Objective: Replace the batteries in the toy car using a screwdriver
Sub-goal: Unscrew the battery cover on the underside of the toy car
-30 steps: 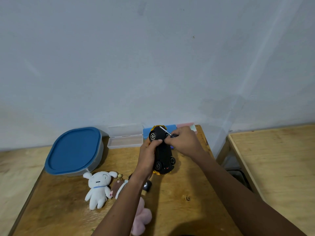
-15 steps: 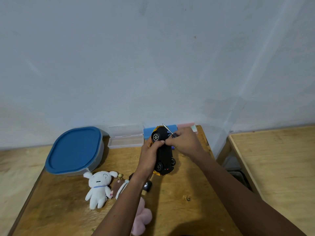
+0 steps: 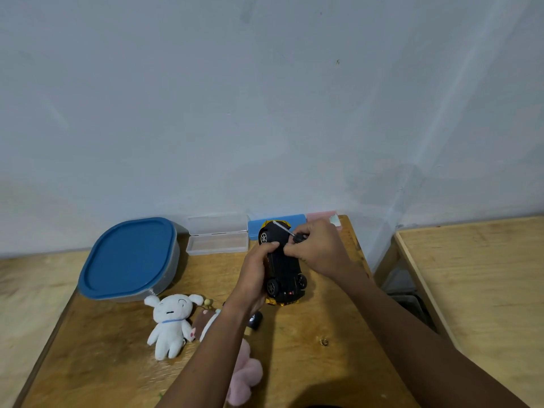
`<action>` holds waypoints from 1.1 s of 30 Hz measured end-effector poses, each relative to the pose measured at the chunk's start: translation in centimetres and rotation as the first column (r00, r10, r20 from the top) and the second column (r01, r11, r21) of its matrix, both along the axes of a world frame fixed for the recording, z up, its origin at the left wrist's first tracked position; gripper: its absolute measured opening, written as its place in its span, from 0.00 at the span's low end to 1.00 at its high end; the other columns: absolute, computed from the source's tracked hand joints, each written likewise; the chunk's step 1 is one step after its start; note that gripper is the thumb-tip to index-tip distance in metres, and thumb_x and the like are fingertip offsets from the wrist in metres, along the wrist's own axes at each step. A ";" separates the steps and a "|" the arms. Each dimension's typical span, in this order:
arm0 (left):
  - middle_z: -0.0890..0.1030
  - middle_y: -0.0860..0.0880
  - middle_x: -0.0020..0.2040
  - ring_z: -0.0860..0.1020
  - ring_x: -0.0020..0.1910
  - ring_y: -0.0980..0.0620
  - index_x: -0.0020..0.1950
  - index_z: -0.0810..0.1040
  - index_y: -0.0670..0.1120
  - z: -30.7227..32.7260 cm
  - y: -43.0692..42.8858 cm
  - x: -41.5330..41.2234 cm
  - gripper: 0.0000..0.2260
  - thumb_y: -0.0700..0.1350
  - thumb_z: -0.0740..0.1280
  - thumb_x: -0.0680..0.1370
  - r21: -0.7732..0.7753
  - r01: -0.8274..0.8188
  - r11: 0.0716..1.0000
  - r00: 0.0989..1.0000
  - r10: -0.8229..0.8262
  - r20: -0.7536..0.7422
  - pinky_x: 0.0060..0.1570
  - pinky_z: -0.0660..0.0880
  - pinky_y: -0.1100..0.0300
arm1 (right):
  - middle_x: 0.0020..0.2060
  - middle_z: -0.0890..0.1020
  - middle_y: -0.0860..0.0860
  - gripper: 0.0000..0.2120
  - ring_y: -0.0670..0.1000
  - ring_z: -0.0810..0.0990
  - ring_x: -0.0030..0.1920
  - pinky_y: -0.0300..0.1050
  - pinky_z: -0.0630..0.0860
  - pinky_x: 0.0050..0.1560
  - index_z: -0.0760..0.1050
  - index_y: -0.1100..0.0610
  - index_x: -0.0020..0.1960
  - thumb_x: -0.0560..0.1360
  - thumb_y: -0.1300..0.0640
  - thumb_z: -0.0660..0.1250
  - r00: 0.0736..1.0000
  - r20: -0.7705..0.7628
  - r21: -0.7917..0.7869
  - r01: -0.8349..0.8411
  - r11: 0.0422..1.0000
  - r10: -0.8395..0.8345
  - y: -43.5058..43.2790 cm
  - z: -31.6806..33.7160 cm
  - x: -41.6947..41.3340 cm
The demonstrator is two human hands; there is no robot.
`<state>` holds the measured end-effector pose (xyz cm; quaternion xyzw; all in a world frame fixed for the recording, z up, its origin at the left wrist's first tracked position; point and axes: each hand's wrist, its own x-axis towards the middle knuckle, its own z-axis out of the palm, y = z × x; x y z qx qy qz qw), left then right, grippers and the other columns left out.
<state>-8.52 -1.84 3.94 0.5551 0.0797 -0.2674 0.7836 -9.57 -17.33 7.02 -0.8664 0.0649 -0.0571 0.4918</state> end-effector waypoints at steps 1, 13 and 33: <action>0.81 0.35 0.54 0.82 0.50 0.38 0.67 0.77 0.38 -0.1 0.0 -0.1 0.24 0.52 0.67 0.76 -0.012 0.002 1.000 1.000 -0.002 -0.013 0.47 0.81 0.46 | 0.27 0.81 0.51 0.04 0.46 0.76 0.29 0.50 0.75 0.31 0.81 0.54 0.32 0.62 0.54 0.73 1.000 0.001 0.005 -0.001 1.000 0.001 0.0 -0.1 -0.1; 0.83 0.40 0.47 0.82 0.43 0.42 0.65 0.77 0.38 -3.7 0.8 -2.1 0.19 0.49 0.64 0.79 0.050 -0.161 0.986 0.944 0.169 -0.282 0.43 0.81 0.50 | 0.27 0.79 0.48 0.08 0.50 0.78 0.32 0.50 0.77 0.36 0.79 0.55 0.32 0.64 0.50 0.71 0.933 -0.260 -0.221 0.193 0.956 -0.248 -3.2 -11.8 -4.2; 0.83 0.41 0.47 0.82 0.41 0.43 0.61 0.78 0.41 -5.5 -1.3 -5.9 0.14 0.48 0.63 0.81 0.068 -0.084 0.994 0.932 0.103 -0.347 0.37 0.82 0.53 | 0.34 0.77 0.49 0.07 0.49 0.75 0.35 0.45 0.66 0.29 0.75 0.53 0.38 0.72 0.52 0.66 0.910 -0.255 -0.356 0.227 0.906 -0.328 -5.9 -15.9 -9.0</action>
